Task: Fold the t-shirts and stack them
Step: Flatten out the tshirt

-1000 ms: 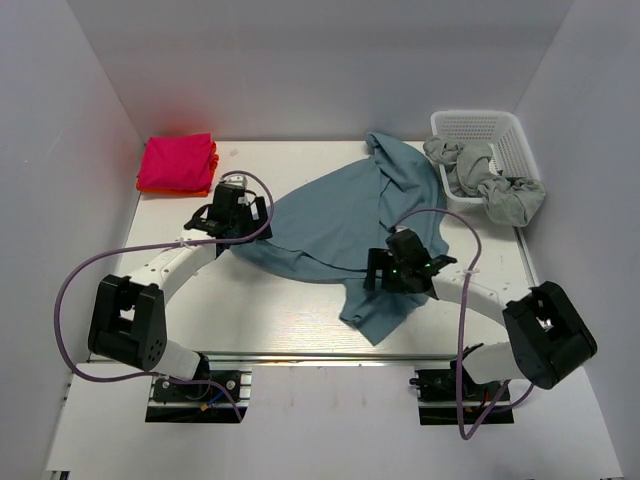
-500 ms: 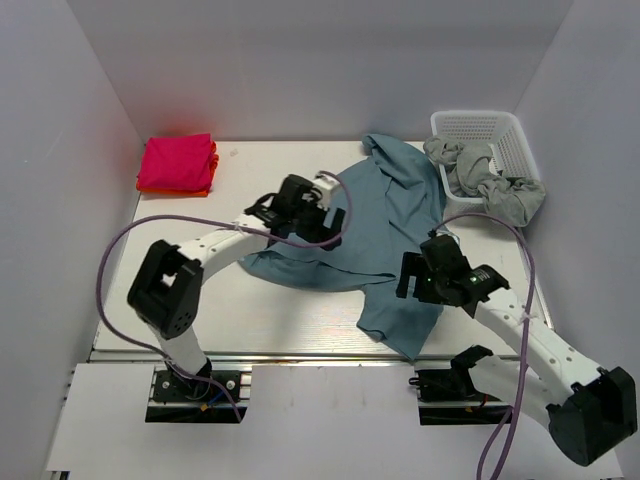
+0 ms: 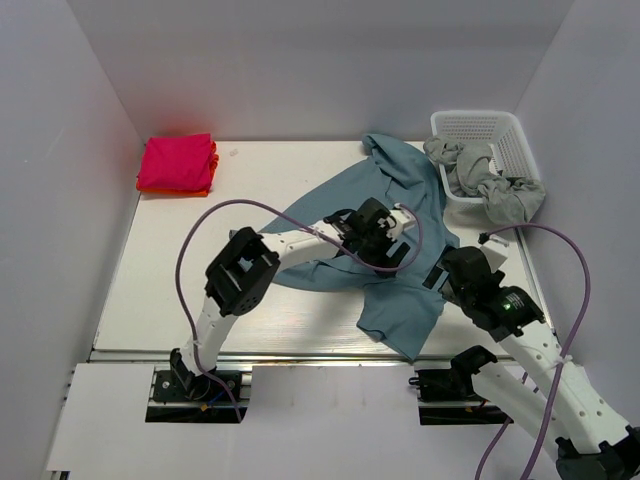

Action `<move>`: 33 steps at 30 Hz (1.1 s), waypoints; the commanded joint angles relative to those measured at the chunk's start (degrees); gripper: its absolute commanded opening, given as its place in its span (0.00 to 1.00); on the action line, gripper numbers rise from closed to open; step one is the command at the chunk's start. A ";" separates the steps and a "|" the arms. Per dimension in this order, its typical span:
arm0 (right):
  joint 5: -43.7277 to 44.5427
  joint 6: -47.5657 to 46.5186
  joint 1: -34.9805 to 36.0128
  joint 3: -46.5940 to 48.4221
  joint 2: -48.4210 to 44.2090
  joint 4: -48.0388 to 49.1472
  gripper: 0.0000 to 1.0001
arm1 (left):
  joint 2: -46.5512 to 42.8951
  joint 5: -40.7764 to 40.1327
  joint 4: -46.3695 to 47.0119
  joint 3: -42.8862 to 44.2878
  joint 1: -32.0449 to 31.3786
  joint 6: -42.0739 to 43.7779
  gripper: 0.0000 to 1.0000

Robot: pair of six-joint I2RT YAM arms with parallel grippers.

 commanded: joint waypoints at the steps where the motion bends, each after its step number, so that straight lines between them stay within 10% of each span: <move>1: 2.42 -0.20 -0.10 0.14 0.43 1.09 0.90 | 1.07 -1.86 -2.57 5.33 -1.51 0.27 0.94; 5: 1.89 -0.73 -0.10 -0.91 0.96 1.88 0.90 | 4.68 -6.26 -4.59 8.14 -2.74 -0.44 0.85; 12: 0.39 -2.31 -0.10 -2.50 0.79 4.08 0.90 | 3.81 -12.67 -3.46 8.51 -2.75 -3.60 0.01; 22: -5.93 -6.88 -0.10 -5.83 3.95 9.69 0.90 | -6.65 -33.49 -2.92 5.16 3.12 -2.65 0.00; 33: -11.39 -15.05 -0.10 -6.28 10.54 19.64 0.90 | -2.00 -37.65 -0.55 11.65 22.20 5.62 0.00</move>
